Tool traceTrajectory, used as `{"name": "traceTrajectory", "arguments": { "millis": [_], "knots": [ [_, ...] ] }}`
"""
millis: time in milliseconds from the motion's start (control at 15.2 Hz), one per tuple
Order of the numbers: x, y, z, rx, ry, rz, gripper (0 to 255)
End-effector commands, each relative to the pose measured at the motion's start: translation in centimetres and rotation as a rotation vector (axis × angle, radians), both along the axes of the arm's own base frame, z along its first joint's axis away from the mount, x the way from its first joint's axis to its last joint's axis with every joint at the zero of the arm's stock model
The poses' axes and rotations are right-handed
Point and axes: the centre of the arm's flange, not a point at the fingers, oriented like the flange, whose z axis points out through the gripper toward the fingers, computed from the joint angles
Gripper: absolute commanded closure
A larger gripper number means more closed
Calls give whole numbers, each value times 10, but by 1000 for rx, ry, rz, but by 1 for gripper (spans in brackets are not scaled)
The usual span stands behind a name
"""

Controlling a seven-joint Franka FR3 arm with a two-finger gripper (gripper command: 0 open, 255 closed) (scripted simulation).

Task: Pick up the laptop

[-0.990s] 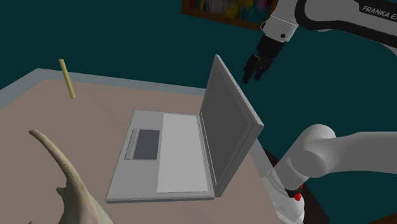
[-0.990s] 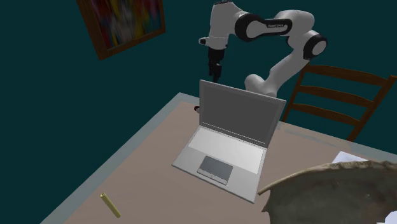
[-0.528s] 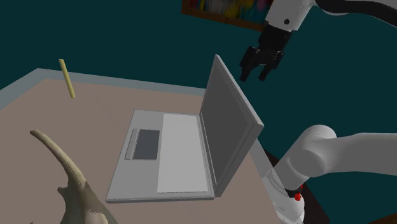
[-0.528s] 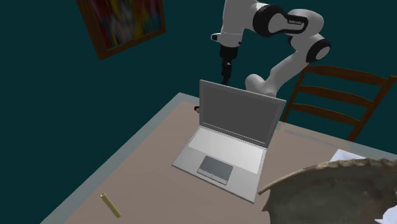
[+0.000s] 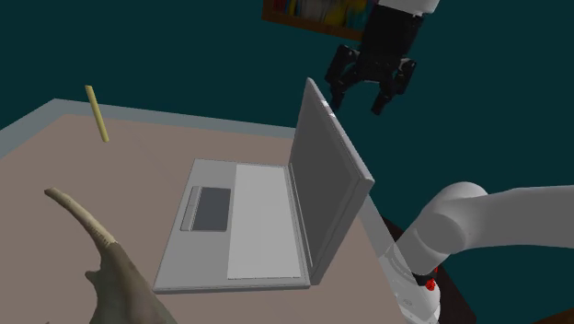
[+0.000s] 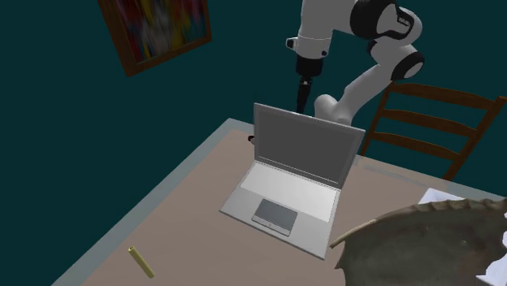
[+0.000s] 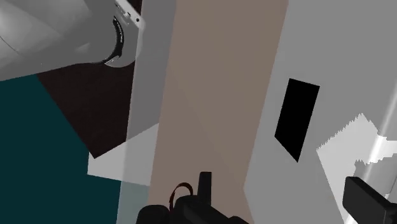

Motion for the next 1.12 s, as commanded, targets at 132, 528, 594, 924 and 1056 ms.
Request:
{"name": "traceTrajectory", "arguments": {
  "millis": [132,528,594,924,1056],
  "knots": [
    [7,48,21,-1,20,-130,0],
    [10,63,5,-2,25,-167,0],
    [10,63,0,-2,25,-167,0],
    [10,63,-14,-2,25,-167,255],
    [10,63,-14,-2,25,-167,255]
  ]
}}
